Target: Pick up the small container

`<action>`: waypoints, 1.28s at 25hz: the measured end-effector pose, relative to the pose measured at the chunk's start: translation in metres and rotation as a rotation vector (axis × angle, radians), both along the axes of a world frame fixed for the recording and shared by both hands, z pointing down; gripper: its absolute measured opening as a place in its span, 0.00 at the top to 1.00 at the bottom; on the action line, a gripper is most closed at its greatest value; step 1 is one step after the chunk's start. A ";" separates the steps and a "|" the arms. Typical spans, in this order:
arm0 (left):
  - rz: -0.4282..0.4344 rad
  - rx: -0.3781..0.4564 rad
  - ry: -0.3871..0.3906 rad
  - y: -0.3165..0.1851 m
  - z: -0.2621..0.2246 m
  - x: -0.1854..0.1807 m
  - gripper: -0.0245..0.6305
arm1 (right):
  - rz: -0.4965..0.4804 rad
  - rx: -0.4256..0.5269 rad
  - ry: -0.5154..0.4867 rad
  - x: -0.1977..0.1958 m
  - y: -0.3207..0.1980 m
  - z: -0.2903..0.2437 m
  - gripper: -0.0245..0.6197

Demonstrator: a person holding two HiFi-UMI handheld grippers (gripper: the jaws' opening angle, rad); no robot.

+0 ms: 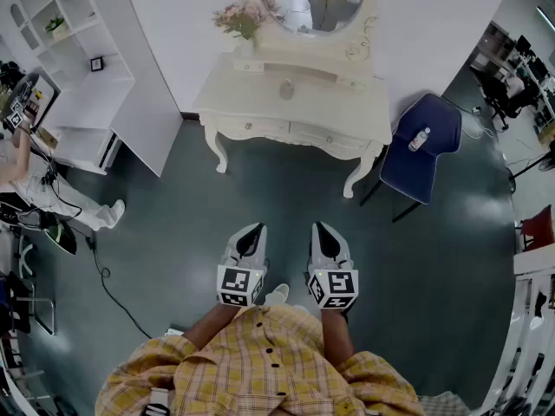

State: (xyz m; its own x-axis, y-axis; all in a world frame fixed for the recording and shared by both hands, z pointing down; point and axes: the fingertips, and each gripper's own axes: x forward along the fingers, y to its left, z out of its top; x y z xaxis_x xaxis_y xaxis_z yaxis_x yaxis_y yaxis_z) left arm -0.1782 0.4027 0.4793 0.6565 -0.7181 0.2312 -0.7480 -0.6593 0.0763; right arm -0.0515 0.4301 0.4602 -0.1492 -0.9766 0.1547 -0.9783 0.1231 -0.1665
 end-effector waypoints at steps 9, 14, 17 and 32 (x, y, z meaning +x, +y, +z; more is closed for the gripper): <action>0.002 0.021 0.010 -0.011 -0.002 -0.011 0.96 | 0.009 0.008 0.003 -0.010 -0.008 0.003 0.96; 0.005 0.019 0.003 -0.021 0.002 -0.010 0.96 | 0.003 0.002 -0.021 -0.011 -0.016 0.008 0.96; 0.001 0.023 0.006 -0.031 0.004 -0.004 0.96 | -0.002 0.008 -0.017 -0.005 -0.024 0.009 0.96; -0.021 -0.012 0.000 -0.074 0.016 0.002 0.96 | -0.050 -0.023 -0.013 -0.004 -0.071 0.022 0.96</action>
